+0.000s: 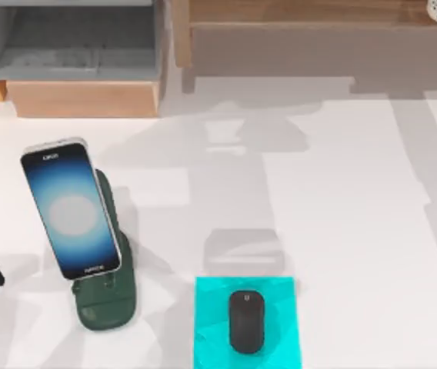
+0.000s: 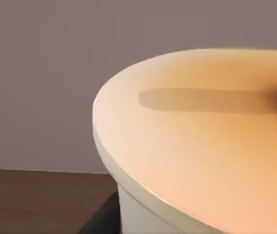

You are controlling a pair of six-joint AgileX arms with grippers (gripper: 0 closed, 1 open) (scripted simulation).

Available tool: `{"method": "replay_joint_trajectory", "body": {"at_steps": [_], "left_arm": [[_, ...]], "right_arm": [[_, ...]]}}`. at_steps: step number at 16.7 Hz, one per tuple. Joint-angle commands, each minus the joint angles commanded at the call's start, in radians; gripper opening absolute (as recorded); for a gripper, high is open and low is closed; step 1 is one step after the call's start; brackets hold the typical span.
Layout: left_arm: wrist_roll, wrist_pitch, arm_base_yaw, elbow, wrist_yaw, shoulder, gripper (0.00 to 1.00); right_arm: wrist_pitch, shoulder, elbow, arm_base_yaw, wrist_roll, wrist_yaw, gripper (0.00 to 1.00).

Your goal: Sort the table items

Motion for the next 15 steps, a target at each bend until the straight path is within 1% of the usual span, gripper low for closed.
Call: {"method": "replay_joint_trajectory", "body": {"at_steps": [4,7,10,15], "left_arm": [[0.0,0.0,0.0,0.0,0.0,0.0,1.0],[0.0,0.0,0.0,0.0,0.0,0.0,1.0],[0.0,0.0,0.0,0.0,0.0,0.0,1.0],[0.0,0.0,0.0,0.0,0.0,0.0,1.0]], "right_arm": [[-0.216,0.069,0.179,-0.01,0.021,0.014,0.0],[-0.327,0.114,0.287,-0.016,0.029,0.021,0.0],[-0.379,0.139,0.344,-0.02,0.029,0.026,0.0],[-0.381,0.135,0.345,-0.014,0.03,0.025,0.0]]}}
